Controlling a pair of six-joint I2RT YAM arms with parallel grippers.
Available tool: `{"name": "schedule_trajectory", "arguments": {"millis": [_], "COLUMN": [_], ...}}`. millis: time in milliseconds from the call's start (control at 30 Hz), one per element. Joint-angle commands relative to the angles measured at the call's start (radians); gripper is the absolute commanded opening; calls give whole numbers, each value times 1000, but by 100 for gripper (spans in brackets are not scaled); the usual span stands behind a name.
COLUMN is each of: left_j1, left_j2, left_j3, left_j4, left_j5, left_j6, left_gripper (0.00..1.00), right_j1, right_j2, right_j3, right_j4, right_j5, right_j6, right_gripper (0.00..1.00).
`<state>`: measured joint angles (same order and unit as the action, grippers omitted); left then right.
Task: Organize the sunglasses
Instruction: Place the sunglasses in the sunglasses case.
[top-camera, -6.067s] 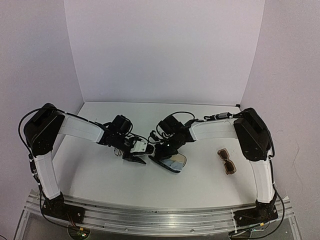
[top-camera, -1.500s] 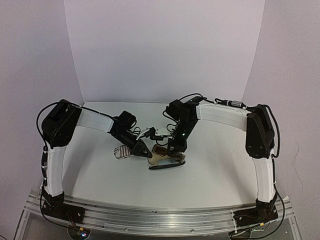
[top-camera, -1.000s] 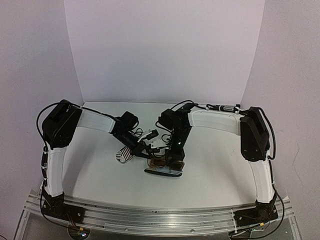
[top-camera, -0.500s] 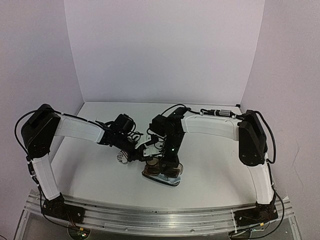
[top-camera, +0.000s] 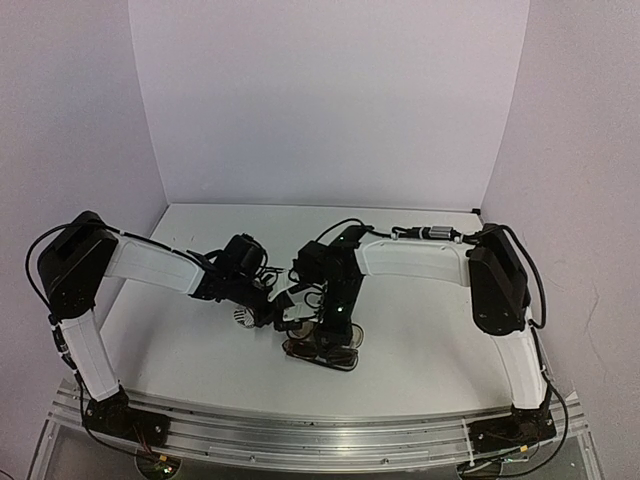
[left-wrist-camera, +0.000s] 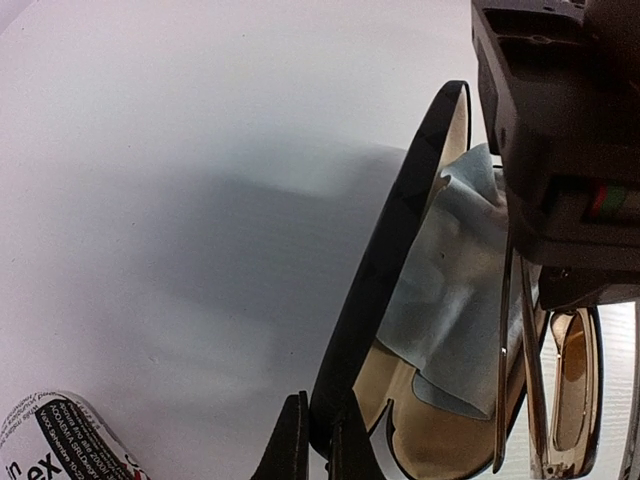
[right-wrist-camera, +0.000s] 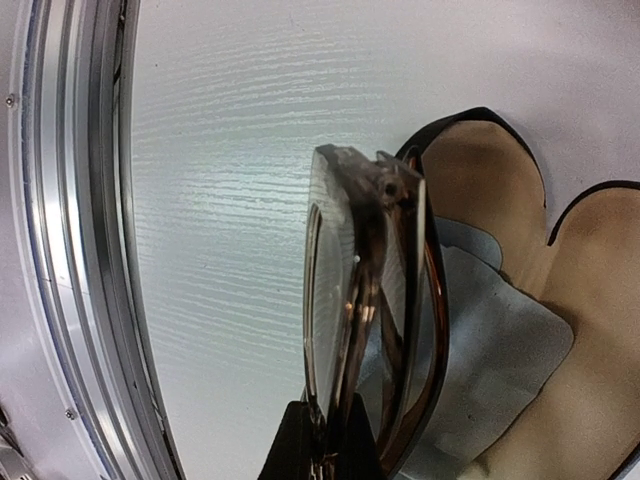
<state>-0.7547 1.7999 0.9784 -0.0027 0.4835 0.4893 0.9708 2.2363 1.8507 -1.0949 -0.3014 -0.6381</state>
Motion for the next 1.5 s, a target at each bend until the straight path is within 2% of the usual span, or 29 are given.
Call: {"name": "schedule_trajectory", "arguments": {"millis": [0,67,267,667,867,1033,1267,1367,1467], "left_j1": [-8,-10,-11,-11,-10,-11,-11,-11,-11], "left_j2": [-82,-85,-100,-107,-117,-118,-114,-115,-113], "left_j3": [-9,-16,-37,-49,-60,-68,-67,-69,-68], "left_j4": [85,84,96,75,77,75,77,75,73], "left_j5": [27,23,26,37,36,35,34,33,31], "left_j6": [-6,-3,-6,15,13,13,18,17,20], "left_gripper": [0,0,0,0,0,0,0,0,0], "right_j1": [0,1,1,0,0,0,-1,-1,0], "right_j2": [28,30,19,-99,-166,-245,-271,-274,-269], "right_j3": [-4,-9,-39,-136,-235,-279,-303,-298,-308], "right_j4": [29,45,111,289,394,513,538,540,538], "right_j5": [43,49,124,235,251,226,168,149,148], "right_j6": [77,87,163,297,393,437,418,410,427], "right_gripper": [3,8,29,32,39,39,46,42,32]}}
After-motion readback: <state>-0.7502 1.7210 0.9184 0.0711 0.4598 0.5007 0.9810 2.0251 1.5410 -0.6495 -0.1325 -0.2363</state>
